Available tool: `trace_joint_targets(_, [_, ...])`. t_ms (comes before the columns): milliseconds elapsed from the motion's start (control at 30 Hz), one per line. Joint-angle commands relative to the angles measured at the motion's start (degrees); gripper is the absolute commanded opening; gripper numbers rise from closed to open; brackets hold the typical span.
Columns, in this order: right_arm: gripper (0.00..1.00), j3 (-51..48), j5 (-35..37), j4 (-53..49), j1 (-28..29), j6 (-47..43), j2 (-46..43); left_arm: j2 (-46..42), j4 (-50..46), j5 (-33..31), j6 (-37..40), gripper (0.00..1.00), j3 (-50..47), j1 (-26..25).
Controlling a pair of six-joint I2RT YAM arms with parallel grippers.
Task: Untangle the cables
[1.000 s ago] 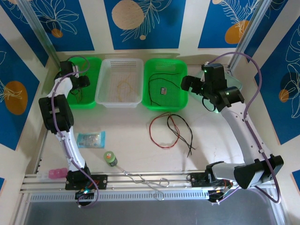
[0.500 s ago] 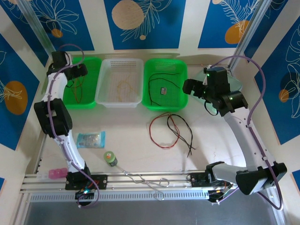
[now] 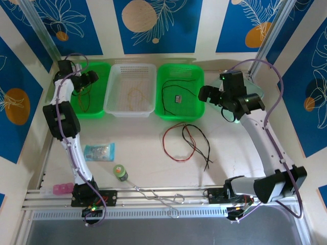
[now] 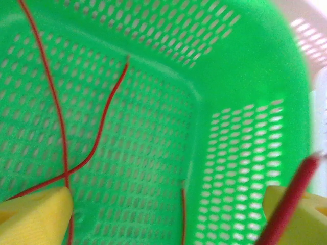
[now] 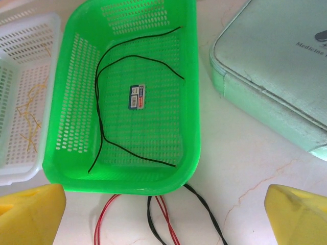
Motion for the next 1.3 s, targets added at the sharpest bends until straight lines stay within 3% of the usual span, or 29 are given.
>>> trace_joint_targets(0, [1.00,3.0,-2.3,0.7,0.0,-0.2,1.5,-0.5,9.6,4.7,-7.2,0.96,6.6,0.4])
trace_joint_targets(167, [1.00,3.6,-2.3,1.0,0.0,-0.1,2.9,4.1,10.9,5.1,-12.3,0.95,19.2,-0.1])
trace_joint_targets(500, [1.00,2.1,-1.9,2.6,-0.2,0.7,3.2,-0.3,20.8,3.1,-10.0,0.97,20.3,-3.2])
trace_joint_targets(600, [1.00,1.5,-1.9,3.2,-0.2,0.6,3.2,-2.8,18.3,3.2,-8.3,0.95,20.4,-5.0])
trace_joint_targets(667, [1.00,0.8,-2.3,3.9,-0.3,0.7,3.2,-5.0,12.8,2.4,-2.4,0.95,20.5,-7.3])
trace_joint_targets(833, [1.00,1.3,-3.7,2.7,-0.5,0.7,3.7,-11.8,0.2,-12.1,12.0,0.97,15.4,-12.8])
trace_joint_targets(1000, [1.00,1.3,-3.0,0.1,-0.3,0.1,1.9,-18.7,-10.8,-26.2,13.5,0.95,7.5,-12.9])
trace_joint_targets(1100, [1.00,-1.0,-3.0,0.7,-0.3,1.2,0.3,-20.9,-20.4,-32.3,18.2,1.00,5.9,-12.9])
trace_joint_targets(1267, [1.00,-2.5,-4.6,1.5,0.4,3.0,0.5,-26.5,-22.8,-46.2,23.3,0.99,-5.6,-12.8])
